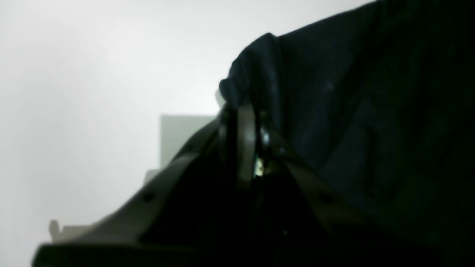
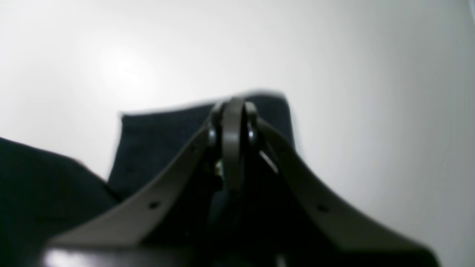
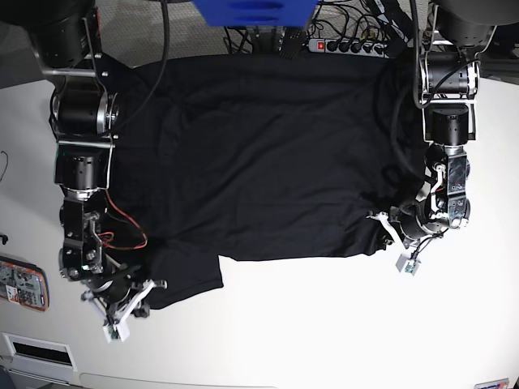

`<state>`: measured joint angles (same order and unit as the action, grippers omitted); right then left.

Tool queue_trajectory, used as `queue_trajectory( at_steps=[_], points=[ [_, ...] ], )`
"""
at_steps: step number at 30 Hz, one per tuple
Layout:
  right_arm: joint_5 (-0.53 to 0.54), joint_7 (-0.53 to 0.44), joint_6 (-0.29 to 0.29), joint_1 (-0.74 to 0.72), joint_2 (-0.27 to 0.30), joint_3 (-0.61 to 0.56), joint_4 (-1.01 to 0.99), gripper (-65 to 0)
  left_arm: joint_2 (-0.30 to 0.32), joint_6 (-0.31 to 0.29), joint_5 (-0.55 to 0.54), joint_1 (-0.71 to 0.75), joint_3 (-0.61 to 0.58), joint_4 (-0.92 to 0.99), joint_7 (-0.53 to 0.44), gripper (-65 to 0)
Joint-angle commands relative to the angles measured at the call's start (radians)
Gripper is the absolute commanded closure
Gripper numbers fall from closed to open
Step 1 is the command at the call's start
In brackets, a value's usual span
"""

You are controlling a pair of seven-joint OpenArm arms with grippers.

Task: Fold the T-shirt properly
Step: 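Adjust the right gripper's grip on the hem corner near the sleeve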

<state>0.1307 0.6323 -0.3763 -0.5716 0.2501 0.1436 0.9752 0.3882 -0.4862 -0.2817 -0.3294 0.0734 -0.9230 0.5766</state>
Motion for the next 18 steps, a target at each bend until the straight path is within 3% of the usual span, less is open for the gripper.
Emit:
queue_trajectory(
  at_steps=[1,5,10,11,16,18],
  points=[
    [0.007,0.005,0.0,0.003,0.018,0.004,0.038,0.0,0.012,0.017,0.051,0.005,-0.002,0.005,0.075,0.0],
    [0.007,0.005,0.0,0.023,0.019,0.004,0.057,0.0,0.013,0.017,0.051,0.002,0.001,0.005,0.075,0.0],
    [0.007,0.007,0.0,0.022,0.021,0.004,-0.089,0.0,0.013,0.017,0.051,0.003,-0.002,0.005,0.075,0.0],
    [0.007,0.008,0.001,0.019,0.03,0.004,-0.118,-3.0,0.012,0.017,0.051,0.005,-0.002,0.005,0.075,0.0],
    [0.005,0.005,0.001,-0.006,0.041,-0.003,-0.19,-35.8,0.012,0.017,0.051,0.006,-0.002,0.005,0.075,0.0],
    [0.005,0.005,0.001,-0.006,0.041,-0.003,-0.207,-41.4,0.013,0.017,0.051,0.006,-0.002,0.005,0.075,0.0]
  ],
)
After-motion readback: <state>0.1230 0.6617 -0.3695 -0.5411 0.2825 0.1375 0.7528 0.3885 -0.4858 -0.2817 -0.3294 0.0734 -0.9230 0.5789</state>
